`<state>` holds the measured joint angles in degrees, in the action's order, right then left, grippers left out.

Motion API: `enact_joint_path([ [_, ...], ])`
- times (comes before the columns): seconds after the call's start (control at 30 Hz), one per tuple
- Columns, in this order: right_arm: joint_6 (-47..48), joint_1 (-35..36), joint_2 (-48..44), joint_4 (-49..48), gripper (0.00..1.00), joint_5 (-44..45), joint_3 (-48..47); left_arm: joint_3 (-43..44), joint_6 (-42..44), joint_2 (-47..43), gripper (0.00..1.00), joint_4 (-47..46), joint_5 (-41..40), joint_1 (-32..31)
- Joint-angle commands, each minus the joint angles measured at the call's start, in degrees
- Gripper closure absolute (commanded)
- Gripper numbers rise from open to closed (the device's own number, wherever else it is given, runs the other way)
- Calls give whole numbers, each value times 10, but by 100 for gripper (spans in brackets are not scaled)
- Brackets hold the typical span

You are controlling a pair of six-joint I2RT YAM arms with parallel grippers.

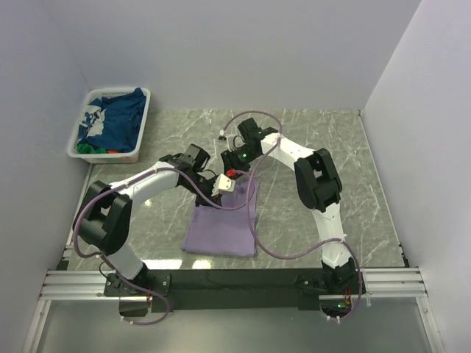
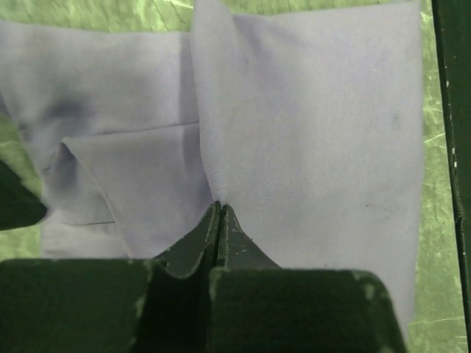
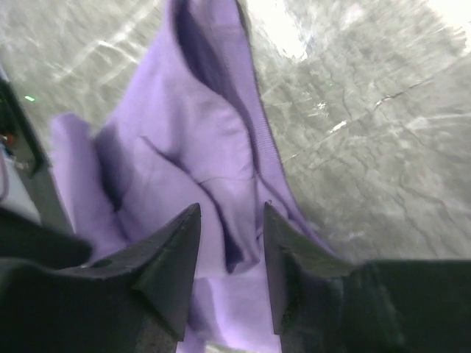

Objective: Fold and stack the t-shirts
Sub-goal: Fold the tshirt

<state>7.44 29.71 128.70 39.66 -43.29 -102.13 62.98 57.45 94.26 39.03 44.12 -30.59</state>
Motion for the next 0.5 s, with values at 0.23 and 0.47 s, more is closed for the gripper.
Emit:
enact_joint_path([
  [0.23, 34, 14, 55, 2, 76, 8, 9, -5, -23, -74, 99, -89, -42, 2],
  [0.47, 48, 14, 50, 16, 78, -10, 4, 12, -32, -1, 99, -196, -65, 31],
])
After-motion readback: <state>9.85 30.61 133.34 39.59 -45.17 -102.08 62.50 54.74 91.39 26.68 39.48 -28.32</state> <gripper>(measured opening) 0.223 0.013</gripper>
